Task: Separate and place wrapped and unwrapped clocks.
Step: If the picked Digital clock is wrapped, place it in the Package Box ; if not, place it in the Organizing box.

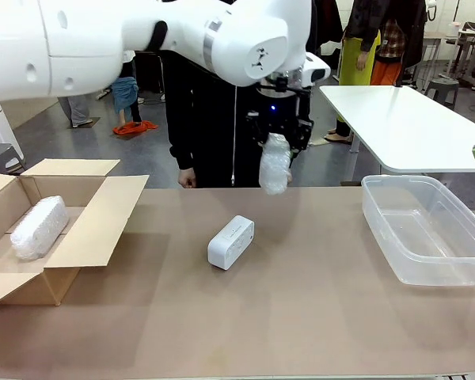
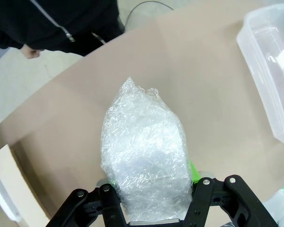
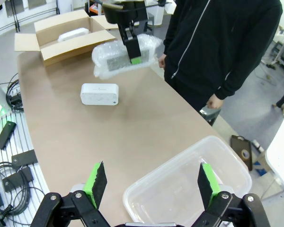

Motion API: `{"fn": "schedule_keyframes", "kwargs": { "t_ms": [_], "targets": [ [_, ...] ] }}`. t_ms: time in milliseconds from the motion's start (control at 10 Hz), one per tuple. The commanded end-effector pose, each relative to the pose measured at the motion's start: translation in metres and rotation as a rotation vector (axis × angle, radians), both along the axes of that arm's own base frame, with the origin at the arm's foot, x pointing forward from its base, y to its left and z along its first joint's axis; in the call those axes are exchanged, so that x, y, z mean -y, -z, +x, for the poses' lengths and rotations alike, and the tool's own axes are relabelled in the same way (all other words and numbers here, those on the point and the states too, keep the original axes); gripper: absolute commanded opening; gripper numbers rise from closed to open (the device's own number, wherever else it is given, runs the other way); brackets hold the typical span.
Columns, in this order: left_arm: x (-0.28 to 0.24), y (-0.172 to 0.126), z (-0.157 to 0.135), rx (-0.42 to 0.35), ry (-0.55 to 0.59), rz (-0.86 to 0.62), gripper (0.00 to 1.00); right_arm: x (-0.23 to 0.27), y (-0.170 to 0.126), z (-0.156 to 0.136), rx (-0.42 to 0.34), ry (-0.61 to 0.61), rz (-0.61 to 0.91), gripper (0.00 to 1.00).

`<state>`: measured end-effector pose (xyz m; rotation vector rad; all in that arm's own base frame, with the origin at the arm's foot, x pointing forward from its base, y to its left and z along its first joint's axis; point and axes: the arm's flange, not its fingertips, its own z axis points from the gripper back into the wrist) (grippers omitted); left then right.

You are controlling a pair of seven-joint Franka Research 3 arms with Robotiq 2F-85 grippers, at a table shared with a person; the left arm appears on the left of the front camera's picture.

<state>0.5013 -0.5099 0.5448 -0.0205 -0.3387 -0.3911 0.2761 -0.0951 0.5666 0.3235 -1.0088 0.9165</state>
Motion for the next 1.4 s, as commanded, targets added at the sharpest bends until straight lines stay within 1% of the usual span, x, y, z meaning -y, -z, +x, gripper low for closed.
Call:
{"fn": "schedule_keyframes", "kwargs": {
  "t_ms": [0,300,600,700,900,1100,1300],
  "targets": [
    [-0.039,-0.013,-0.008,0.035,-0.066,0.014,0.55,-0.001,0.001,0.003,0.010,-0.024,0.018,1.00],
    [-0.098,-0.040,-0.024,0.086,-0.131,0.038,0.55,-0.001,0.001,0.003,0.010,-0.024,0.018,1.00],
    [-0.173,-0.066,-0.050,0.174,-0.199,0.011,0.55,-0.001,0.001,0.003,0.010,-0.024,0.018,1.00],
    [-0.196,-0.070,-0.056,0.191,-0.233,0.002,0.55,-0.001,0.001,0.003,0.010,-0.024,0.018,1.00],
    [-0.246,-0.071,-0.058,0.225,-0.311,-0.023,0.55,-0.001,0.001,0.003,0.010,-0.024,0.018,1.00],
    [-0.286,-0.067,-0.052,0.222,-0.403,-0.036,0.55,-0.001,0.001,0.003,0.010,-0.024,0.018,1.00],
    [-0.321,-0.060,-0.043,0.210,-0.425,-0.047,0.55,-0.001,0.001,0.003,0.010,-0.024,0.018,1.00]
  ]
}}
